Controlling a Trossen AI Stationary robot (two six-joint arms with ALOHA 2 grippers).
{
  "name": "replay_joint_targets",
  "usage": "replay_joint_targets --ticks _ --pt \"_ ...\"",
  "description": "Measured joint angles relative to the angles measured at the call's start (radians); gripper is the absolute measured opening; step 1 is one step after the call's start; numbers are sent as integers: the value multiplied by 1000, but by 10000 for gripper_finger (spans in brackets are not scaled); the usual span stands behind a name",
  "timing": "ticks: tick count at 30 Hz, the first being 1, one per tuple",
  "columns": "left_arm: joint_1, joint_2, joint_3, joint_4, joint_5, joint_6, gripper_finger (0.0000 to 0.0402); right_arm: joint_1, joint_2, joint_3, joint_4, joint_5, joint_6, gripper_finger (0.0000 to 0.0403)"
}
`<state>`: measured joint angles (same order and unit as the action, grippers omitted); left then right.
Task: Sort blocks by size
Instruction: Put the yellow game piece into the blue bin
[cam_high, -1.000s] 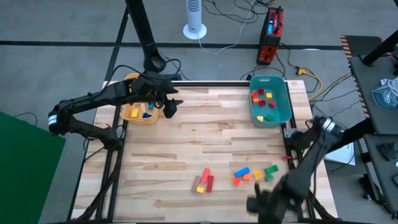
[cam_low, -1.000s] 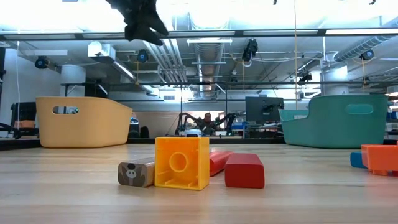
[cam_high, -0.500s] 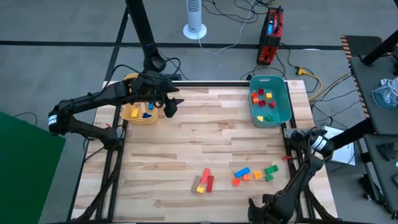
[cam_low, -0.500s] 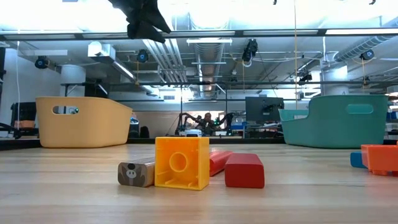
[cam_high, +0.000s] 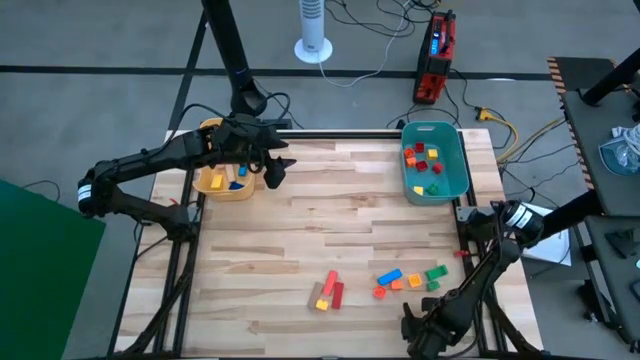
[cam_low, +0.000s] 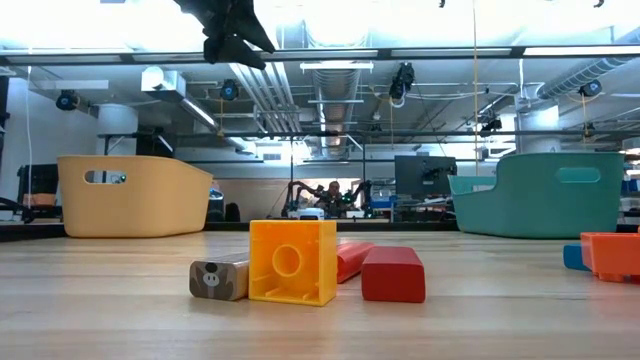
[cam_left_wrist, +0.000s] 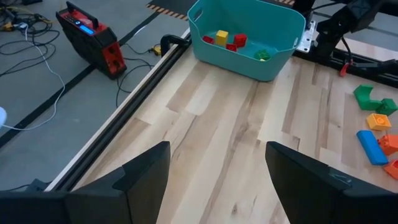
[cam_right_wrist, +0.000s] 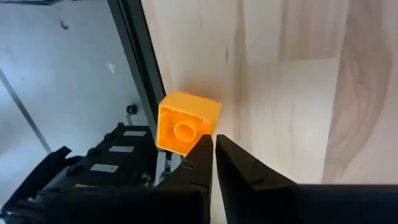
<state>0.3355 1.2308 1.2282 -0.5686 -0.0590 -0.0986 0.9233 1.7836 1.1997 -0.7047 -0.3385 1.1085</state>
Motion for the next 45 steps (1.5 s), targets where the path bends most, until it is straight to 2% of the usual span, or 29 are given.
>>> replay_joint_targets --ticks 4,10,16,19,24,36,45 --pt "0 0 0 0 0 0 251 -10 -22 -21 7 1 13 12" --pt "0 0 0 0 0 1 251 -14 -110 -66 -44 29 139 12" --pt "0 0 0 0 0 5 251 3 -230 -78 132 140 199 12" --pt "0 0 0 0 -1 6 251 7 -226 -97 131 120 214 12" --pt "0 0 0 0 -1 8 251 6 -198 -125 244 81 172 12" --pt "0 1 0 1 -1 8 251 6 -150 -141 283 66 137 12" --pt "0 1 0 0 -1 8 251 15 -143 -217 271 15 128 12"
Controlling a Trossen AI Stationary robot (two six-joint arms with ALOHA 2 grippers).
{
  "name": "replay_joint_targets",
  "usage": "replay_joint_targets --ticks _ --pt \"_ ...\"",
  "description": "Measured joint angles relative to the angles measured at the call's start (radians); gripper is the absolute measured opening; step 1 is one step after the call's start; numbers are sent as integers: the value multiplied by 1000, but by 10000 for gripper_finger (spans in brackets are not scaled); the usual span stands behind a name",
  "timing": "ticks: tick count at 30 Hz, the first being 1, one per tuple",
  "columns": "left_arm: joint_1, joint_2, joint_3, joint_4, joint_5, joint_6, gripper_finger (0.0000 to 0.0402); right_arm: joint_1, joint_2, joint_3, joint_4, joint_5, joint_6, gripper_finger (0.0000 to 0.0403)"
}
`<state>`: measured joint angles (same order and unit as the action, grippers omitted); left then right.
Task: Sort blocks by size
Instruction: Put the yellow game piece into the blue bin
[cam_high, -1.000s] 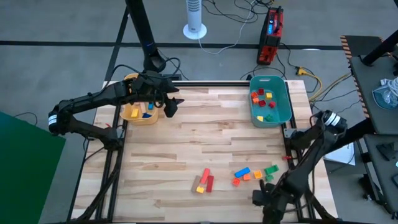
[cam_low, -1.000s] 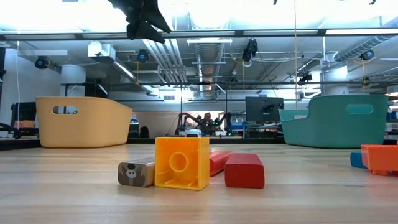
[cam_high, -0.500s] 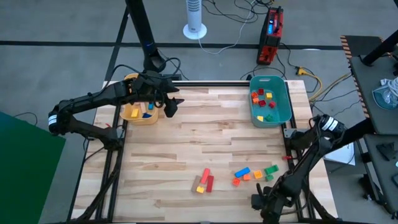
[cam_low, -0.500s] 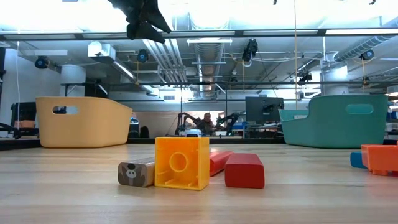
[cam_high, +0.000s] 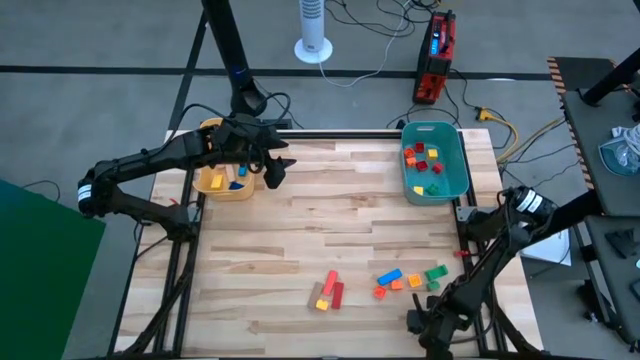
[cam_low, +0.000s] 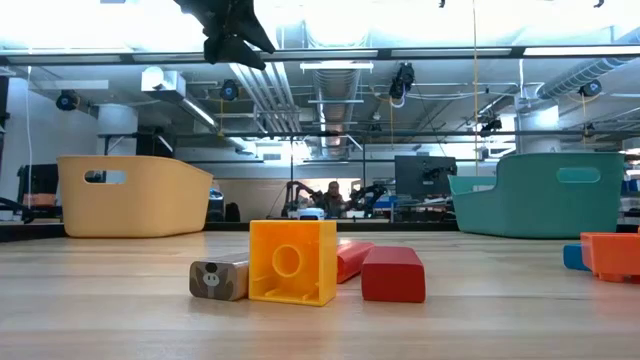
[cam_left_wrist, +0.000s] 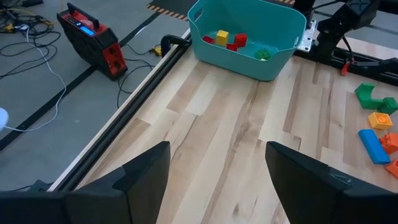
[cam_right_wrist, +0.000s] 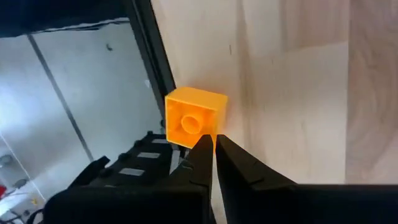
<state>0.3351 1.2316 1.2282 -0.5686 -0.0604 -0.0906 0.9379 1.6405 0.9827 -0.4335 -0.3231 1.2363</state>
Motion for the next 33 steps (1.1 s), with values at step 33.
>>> replay_joint_targets --ticks 33 --pt "0 0 0 2 -10 3 251 4 29 -41 123 24 90 12"
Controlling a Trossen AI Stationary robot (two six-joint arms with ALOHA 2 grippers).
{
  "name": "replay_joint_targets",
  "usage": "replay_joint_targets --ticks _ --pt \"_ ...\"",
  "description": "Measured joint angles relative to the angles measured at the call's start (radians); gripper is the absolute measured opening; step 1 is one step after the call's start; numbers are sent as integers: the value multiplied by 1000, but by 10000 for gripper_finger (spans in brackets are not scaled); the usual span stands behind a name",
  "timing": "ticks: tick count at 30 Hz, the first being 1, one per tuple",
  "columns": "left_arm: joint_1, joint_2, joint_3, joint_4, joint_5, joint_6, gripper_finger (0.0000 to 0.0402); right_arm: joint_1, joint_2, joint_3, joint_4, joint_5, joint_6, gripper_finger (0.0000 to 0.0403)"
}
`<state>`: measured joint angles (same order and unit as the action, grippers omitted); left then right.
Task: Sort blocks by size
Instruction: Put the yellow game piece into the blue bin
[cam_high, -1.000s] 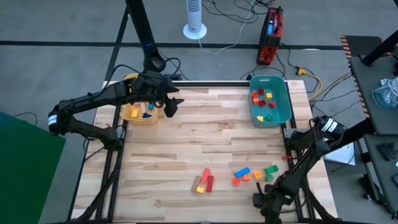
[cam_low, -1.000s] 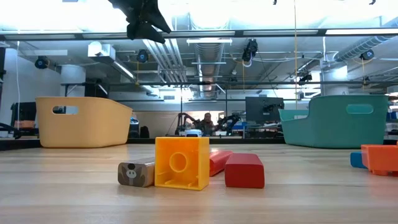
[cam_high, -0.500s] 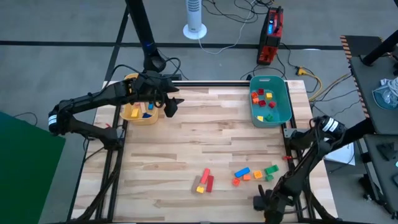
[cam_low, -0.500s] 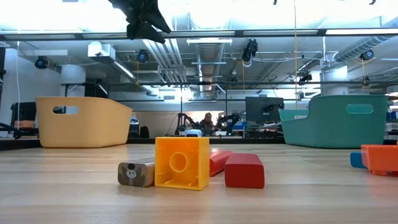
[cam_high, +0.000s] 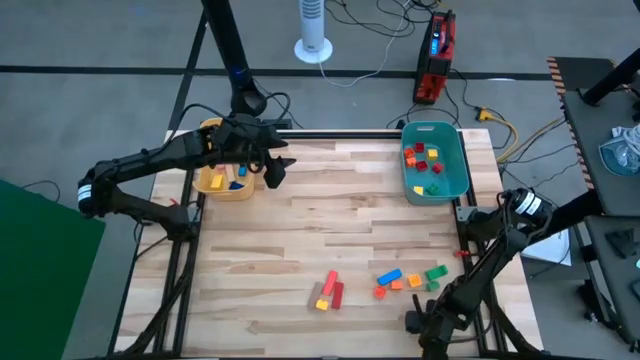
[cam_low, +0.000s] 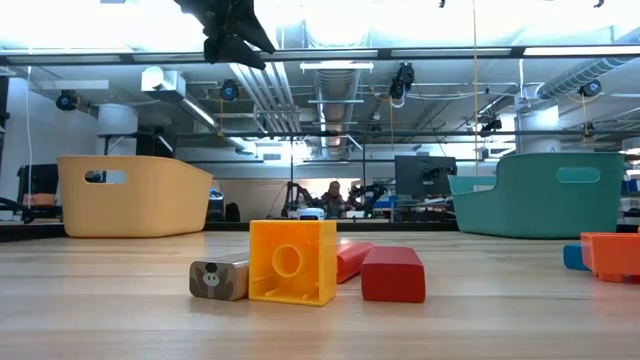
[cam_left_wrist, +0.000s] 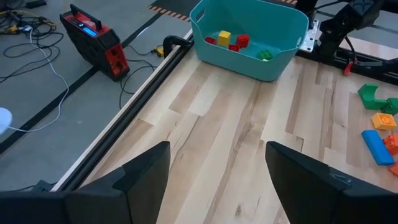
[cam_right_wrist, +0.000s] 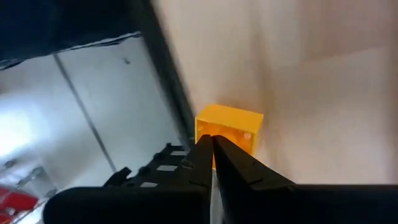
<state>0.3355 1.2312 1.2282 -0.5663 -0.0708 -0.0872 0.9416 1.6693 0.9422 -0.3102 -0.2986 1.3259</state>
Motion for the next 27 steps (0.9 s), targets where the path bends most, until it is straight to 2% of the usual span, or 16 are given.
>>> replay_joint_targets --ticks 5,10,17,22,27 --pt "2 0 0 17 -1 0 251 -87 -32 0 -133 9 -60 12" --pt "7 0 0 45 -2 0 251 -253 -90 -3 -249 96 -211 12" --pt "6 0 0 62 -1 0 251 -463 -200 -5 -358 98 -430 13" --pt "6 -2 0 47 0 -3 251 -468 -244 -9 -375 118 -529 13" --pt "6 -2 0 42 1 -4 251 -402 -228 -10 -371 117 -504 14"
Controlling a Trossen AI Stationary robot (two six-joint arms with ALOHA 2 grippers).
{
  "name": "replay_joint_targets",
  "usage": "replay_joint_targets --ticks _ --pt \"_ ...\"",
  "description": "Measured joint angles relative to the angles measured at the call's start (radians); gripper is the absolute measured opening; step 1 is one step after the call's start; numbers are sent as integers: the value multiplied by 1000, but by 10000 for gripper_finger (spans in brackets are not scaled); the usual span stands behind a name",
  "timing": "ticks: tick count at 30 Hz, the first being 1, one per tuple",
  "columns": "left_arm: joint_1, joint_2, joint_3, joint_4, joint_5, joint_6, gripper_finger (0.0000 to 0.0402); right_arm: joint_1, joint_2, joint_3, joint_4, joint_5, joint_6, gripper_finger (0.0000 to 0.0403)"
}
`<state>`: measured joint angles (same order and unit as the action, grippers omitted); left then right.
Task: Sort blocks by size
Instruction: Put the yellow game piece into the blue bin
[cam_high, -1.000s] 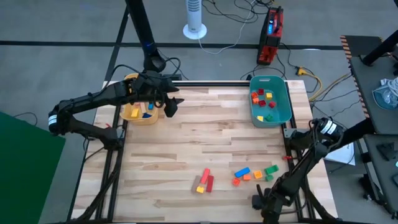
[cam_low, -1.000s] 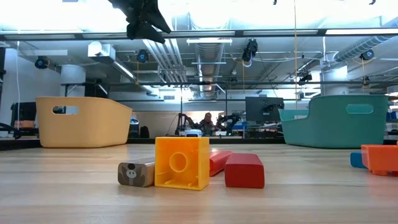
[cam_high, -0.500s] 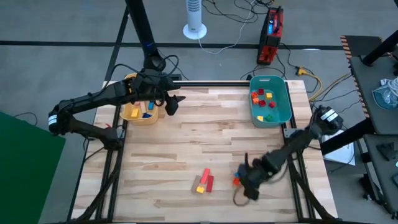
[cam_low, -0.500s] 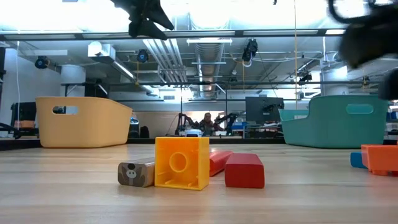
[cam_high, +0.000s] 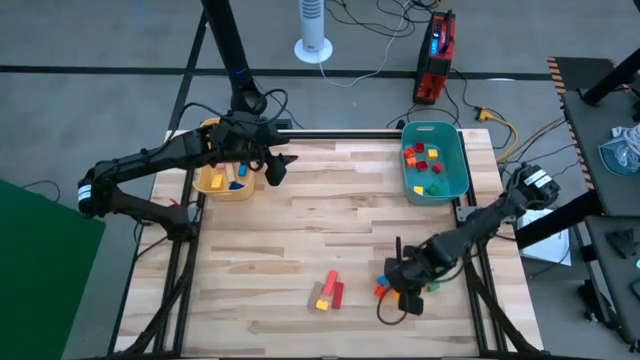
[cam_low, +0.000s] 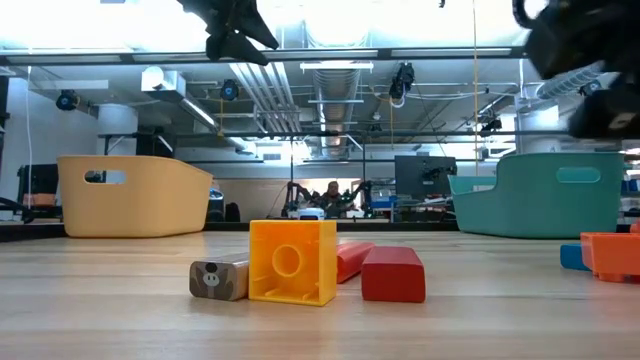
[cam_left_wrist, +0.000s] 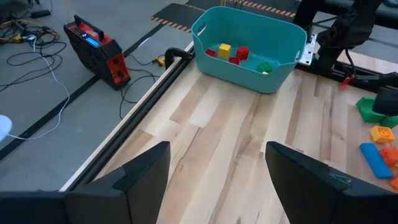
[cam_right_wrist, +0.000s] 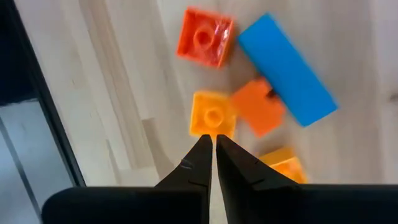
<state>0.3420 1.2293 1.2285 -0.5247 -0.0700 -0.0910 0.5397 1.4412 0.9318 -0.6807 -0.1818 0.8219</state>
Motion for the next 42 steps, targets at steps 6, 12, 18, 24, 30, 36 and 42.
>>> replay_joint_targets --ticks 6,12,18,24,30,36,42 --pt "0 0 0 0 0 4 251 85 42 2 13 32 124 63" --pt "0 0 0 0 1 8 251 111 99 4 17 102 174 165" --pt "0 0 0 0 1 8 251 110 178 4 36 103 174 251" --pt "0 1 0 2 1 0 251 108 218 8 60 98 178 292" --pt "0 1 0 20 1 -4 251 89 218 8 61 104 164 281" --pt "0 2 0 49 0 -4 251 60 219 11 63 101 155 248" --pt "0 2 0 73 0 -4 251 56 220 11 60 120 152 178"
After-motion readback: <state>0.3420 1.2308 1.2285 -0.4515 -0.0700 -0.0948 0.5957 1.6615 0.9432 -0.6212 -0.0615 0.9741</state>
